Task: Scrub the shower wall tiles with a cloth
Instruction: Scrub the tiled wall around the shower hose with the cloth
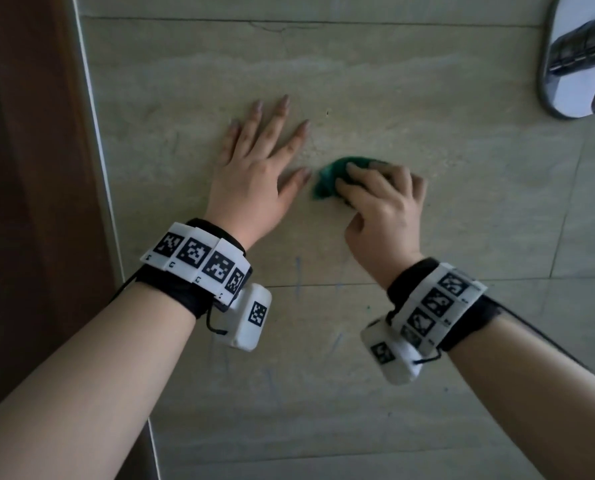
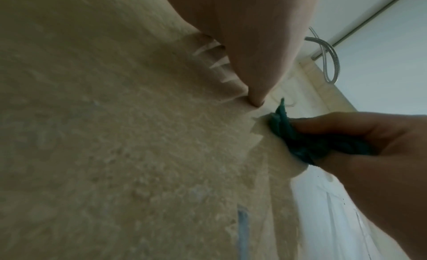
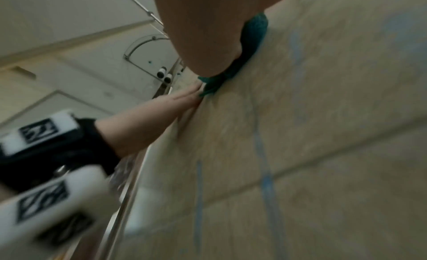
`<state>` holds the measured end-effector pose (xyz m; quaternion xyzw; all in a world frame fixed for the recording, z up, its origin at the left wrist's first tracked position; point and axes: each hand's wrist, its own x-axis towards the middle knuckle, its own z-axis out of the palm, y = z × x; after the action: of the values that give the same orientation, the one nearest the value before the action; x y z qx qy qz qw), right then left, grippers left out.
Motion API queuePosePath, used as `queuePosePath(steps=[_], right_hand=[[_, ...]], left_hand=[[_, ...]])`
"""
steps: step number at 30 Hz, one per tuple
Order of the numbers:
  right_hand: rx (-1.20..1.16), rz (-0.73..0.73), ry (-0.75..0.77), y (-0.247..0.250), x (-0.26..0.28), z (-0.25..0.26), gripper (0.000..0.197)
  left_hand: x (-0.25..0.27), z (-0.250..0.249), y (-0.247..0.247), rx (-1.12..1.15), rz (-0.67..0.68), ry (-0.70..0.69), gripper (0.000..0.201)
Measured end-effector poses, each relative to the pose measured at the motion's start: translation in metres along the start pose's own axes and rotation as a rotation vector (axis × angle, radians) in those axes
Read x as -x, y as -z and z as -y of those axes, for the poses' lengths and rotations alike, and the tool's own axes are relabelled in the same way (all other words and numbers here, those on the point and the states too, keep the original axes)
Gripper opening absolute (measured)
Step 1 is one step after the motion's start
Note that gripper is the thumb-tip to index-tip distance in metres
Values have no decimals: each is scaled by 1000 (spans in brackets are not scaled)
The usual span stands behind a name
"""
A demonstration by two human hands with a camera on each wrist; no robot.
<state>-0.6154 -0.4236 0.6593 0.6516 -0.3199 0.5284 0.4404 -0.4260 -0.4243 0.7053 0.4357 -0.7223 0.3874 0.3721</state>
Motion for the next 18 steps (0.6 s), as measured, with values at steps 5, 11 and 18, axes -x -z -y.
queuePosePath(steps=[5,11,18], right_hand=[[-106,147,317,-14,47,32,38],[-89,322,624,-2,48,18,36],[1,9,-56,21,-8,-43,43]], left_hand=[[-1,6,0,-15,-15,-40,56],[1,6,1,9,-5,-31,55],[3,-10,-7,111,-115,34,50]])
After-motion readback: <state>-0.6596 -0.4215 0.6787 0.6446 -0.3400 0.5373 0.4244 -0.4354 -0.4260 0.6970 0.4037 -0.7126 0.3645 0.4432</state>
